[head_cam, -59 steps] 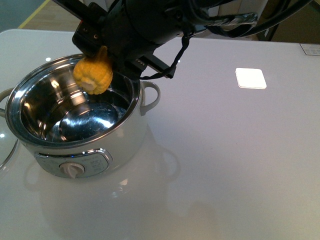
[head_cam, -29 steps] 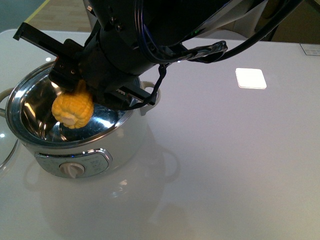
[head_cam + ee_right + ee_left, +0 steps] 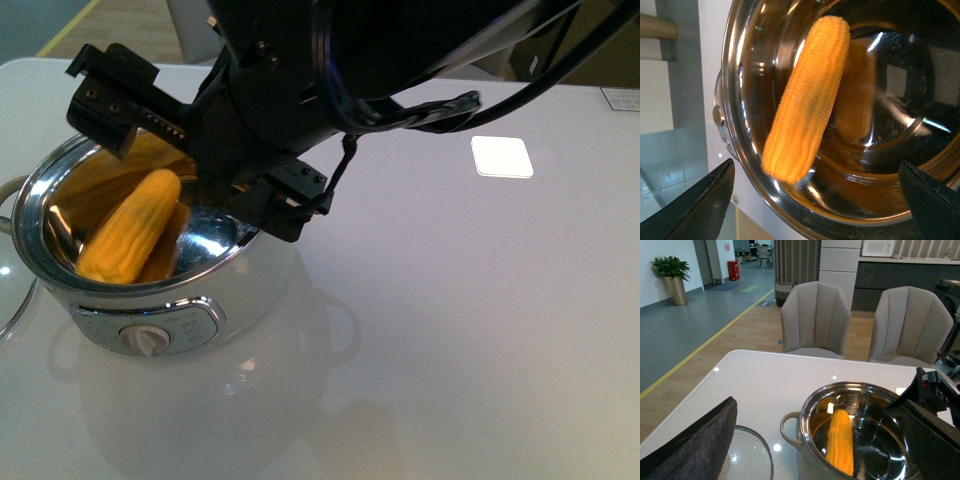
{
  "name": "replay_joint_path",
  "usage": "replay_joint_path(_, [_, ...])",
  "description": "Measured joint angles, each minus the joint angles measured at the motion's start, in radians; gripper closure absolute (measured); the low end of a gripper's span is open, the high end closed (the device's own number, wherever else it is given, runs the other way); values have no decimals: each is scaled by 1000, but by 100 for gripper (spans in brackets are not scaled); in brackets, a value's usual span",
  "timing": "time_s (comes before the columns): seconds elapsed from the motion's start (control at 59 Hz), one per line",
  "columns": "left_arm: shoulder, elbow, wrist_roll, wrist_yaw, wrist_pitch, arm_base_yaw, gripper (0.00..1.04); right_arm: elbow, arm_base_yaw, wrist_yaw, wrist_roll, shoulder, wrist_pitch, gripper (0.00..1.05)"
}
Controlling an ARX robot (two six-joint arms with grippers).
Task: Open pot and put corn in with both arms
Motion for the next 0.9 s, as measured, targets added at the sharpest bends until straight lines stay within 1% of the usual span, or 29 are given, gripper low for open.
replay_joint_path(0.119, [0, 0, 0, 0, 0, 0, 7, -69, -45, 34, -3, -73, 32, 9])
replay_joint_path(0.204, [0, 0, 0, 0, 0, 0, 7, -127, -95, 82, -25, -145, 41, 9])
replay_joint_path(0.407, [0, 0, 0, 0, 0, 0, 7, -302, -268, 209, -106, -358, 46, 9])
replay_joint_path(0.526, [0, 0, 0, 0, 0, 0, 7, -454, -383, 299, -226, -562, -10, 9])
replay_joint_path(0.662, [0, 0, 0, 0, 0, 0, 7, -558, -425, 349, -329, -727, -25, 9])
replay_joint_path(0.763, [0, 0, 0, 0, 0, 0, 7, -636, -420, 426, -393, -852, -29, 9])
replay_joint_path(0.848, [0, 0, 0, 0, 0, 0, 7, -722, -404, 519, -438, -984, -39, 9])
replay_joint_path(0.899, [0, 0, 0, 0, 0, 0, 7, -759, -401, 543, -455, -1043, -54, 9])
